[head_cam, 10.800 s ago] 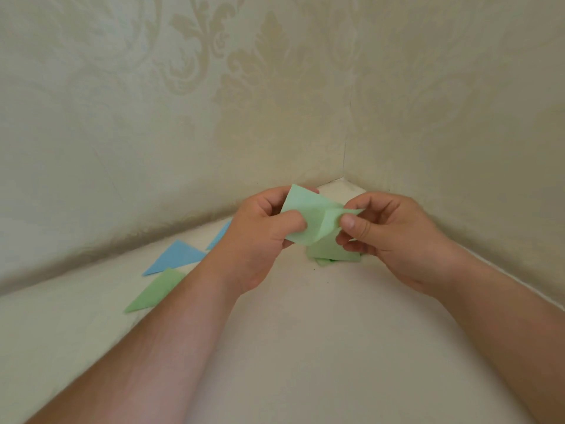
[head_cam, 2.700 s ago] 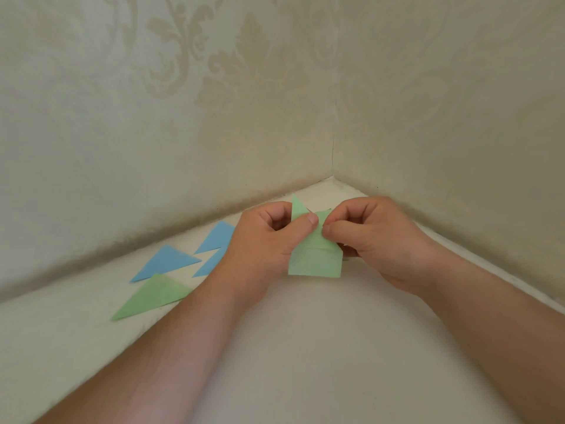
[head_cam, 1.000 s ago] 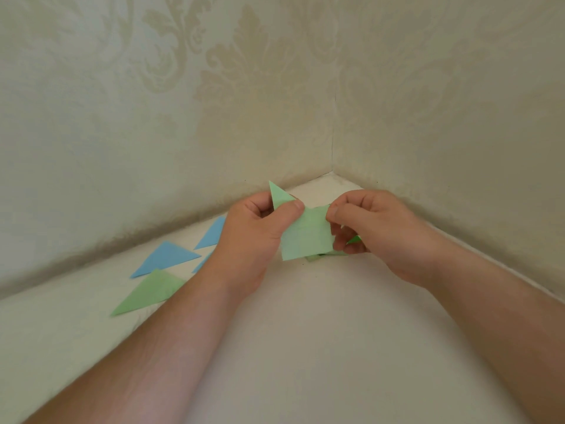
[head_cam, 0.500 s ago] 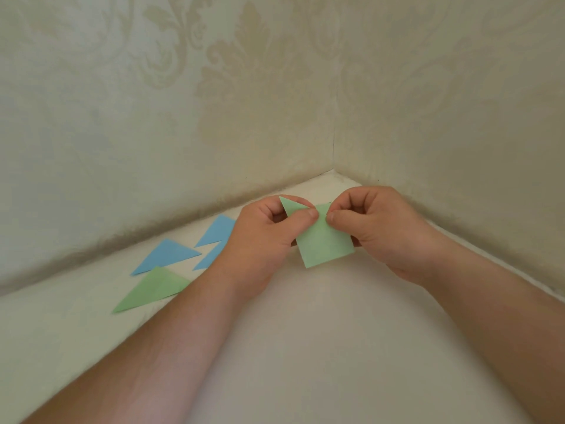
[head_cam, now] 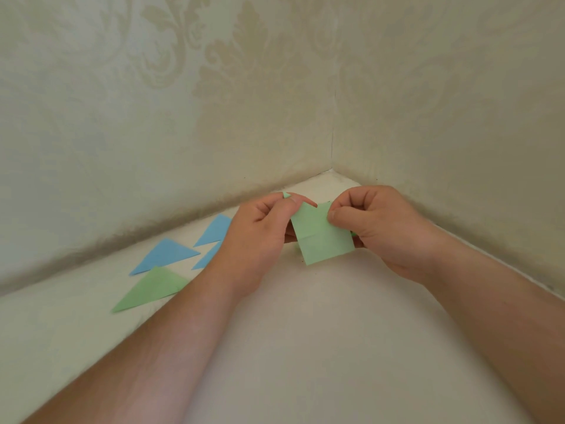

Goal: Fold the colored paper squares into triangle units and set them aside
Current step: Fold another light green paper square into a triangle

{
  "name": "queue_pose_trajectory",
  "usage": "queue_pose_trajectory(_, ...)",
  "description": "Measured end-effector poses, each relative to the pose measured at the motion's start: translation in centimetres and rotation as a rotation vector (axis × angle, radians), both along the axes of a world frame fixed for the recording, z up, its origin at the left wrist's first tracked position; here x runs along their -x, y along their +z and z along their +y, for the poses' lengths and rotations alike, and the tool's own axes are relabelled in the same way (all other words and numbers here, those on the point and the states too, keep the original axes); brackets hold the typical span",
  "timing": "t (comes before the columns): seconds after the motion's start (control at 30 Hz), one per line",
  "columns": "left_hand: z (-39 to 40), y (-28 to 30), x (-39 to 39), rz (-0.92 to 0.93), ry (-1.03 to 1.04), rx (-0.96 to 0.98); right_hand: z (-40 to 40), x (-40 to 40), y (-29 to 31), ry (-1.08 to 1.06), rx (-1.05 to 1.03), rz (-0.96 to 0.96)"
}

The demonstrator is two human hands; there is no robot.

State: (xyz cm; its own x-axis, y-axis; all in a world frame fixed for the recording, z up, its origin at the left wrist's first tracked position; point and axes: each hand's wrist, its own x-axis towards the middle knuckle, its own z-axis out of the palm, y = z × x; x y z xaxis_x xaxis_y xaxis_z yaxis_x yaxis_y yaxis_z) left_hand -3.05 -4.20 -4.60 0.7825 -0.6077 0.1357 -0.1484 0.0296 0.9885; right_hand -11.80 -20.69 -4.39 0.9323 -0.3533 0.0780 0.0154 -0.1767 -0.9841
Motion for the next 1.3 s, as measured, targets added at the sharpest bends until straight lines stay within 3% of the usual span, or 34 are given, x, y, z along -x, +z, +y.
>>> queue_pose_trajectory(0.27, -0.2, 0.1, -0.3, 0.143, -0.004, 0.015, 0.3, 0.1, 0.1, 0.047, -0.085, 0.03)
queue_pose_trajectory(0.43, 0.0, -0.5, -0.4, 0.088, -0.066, -0.006, 0.2, 0.0, 0.2, 0.036, -0.155, -0.02)
queue_pose_trajectory(0.5, -0.1, -0.6, -0.4, 0.104, -0.049, 0.001, 0.0, -0.1, -0.2, -0.005, -0.082, -0.079)
queue_pose_trajectory(0.67, -0.3, -0.5, -0.5, 0.205, -0.048, 0.044, 0.4, 0.1, -0.7, -0.016, 0.357, -0.132)
queue_pose_trajectory(1.3, -0.3, -0.5, -0.1, 0.185, -0.127, 0.086, 0.1, 0.0, -0.9, -0.09, 0.29, -0.201)
